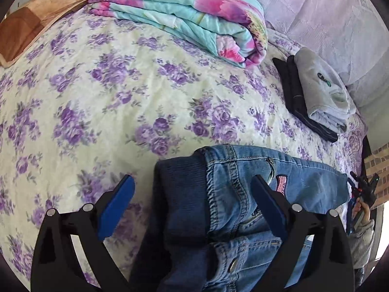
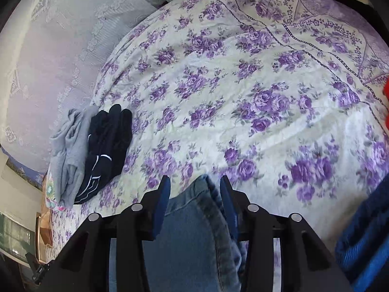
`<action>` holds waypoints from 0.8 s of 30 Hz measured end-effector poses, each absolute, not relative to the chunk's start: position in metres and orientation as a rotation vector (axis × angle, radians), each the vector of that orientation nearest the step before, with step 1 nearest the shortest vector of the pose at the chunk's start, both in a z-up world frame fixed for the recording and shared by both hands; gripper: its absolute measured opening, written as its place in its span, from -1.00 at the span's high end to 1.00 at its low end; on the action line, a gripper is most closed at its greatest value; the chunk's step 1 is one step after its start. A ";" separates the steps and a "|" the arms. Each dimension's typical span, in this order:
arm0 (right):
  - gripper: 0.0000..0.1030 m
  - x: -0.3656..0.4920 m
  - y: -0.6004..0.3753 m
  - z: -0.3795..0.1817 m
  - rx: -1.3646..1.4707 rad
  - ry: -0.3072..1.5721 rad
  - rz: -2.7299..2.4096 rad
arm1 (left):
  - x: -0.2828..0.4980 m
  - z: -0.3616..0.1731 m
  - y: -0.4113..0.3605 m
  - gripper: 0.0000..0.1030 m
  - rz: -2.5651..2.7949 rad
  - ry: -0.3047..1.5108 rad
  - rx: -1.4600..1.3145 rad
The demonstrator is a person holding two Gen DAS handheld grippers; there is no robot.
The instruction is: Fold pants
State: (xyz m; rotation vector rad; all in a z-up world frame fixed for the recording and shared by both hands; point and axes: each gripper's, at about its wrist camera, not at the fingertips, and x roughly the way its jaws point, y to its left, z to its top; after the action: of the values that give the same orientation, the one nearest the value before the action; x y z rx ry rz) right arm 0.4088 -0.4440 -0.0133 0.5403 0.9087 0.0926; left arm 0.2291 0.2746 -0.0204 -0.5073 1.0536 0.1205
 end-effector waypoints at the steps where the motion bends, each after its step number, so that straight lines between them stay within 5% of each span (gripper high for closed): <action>1: 0.16 0.413 -0.445 -0.016 0.535 0.923 0.091 | 0.231 -0.022 0.272 -0.83 0.117 1.063 -0.499; 3: 0.19 0.419 -0.445 -0.023 0.540 0.942 0.108 | 0.237 -0.027 0.268 -0.83 0.107 1.082 -0.492; 8: 0.76 0.414 -0.443 -0.026 0.528 0.934 0.126 | 0.247 -0.031 0.262 -0.79 0.099 1.092 -0.464; 14: 0.77 0.394 -0.446 -0.010 0.561 0.881 0.157 | 0.244 -0.027 0.276 -0.12 0.115 1.095 -0.477; 21: 0.78 0.383 -0.442 0.004 0.555 0.871 0.158 | 0.233 -0.024 0.301 0.30 0.081 1.062 -0.600; 24: 0.78 0.381 -0.441 0.004 0.569 0.871 0.154 | 0.235 -0.027 0.309 0.30 0.056 1.063 -0.661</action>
State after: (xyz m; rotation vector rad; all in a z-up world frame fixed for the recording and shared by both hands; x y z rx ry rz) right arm 0.3806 -0.4413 0.0036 0.5691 0.8706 0.1539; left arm 0.2350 0.3092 -0.0266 -0.6614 1.0626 0.0562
